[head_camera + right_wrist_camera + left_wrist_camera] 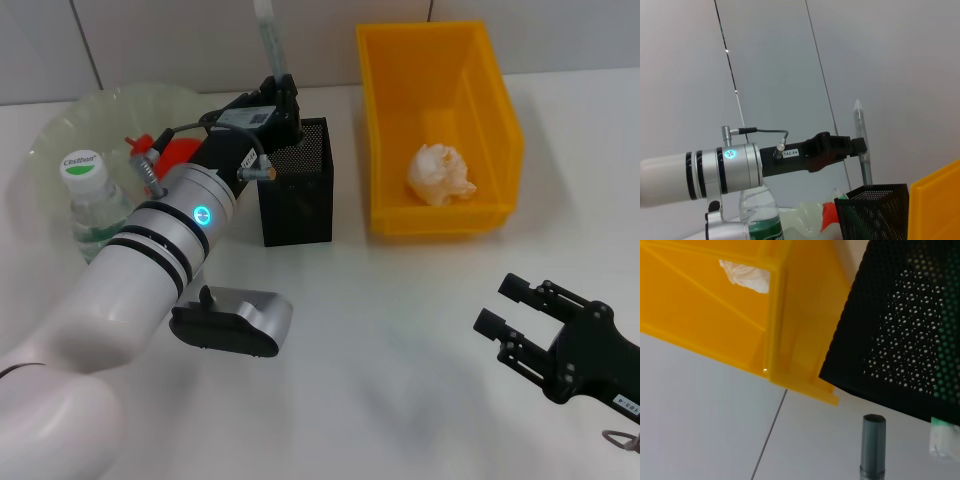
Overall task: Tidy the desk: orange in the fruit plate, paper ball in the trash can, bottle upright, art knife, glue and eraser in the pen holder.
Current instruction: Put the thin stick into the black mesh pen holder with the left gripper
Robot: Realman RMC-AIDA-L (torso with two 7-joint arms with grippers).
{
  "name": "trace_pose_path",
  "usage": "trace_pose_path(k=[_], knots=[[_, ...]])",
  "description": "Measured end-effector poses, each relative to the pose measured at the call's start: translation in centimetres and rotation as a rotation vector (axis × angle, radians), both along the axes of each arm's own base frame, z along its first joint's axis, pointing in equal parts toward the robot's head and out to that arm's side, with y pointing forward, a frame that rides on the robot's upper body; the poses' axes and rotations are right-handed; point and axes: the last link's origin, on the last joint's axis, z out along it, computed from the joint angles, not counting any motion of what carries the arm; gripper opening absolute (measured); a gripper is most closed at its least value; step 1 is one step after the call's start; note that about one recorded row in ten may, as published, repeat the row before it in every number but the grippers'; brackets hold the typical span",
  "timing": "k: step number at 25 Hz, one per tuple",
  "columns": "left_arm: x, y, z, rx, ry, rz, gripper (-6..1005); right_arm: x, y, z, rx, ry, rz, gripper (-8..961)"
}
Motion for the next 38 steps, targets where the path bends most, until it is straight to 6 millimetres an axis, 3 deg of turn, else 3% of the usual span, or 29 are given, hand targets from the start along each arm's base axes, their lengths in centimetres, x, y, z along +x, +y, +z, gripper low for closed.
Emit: trace_pose_path(k=[33, 38], knots=[[-0.52, 0.01, -0.17, -0.008, -0.014, 0.030, 167, -0.24, 0.12, -0.19, -0.013, -0.003, 0.016, 611], [-0.41, -0.05, -0.19, -0.007, -0.018, 0.026, 314, -0.21, 0.06, -0.20, -0.014, -0.003, 0.016, 612]])
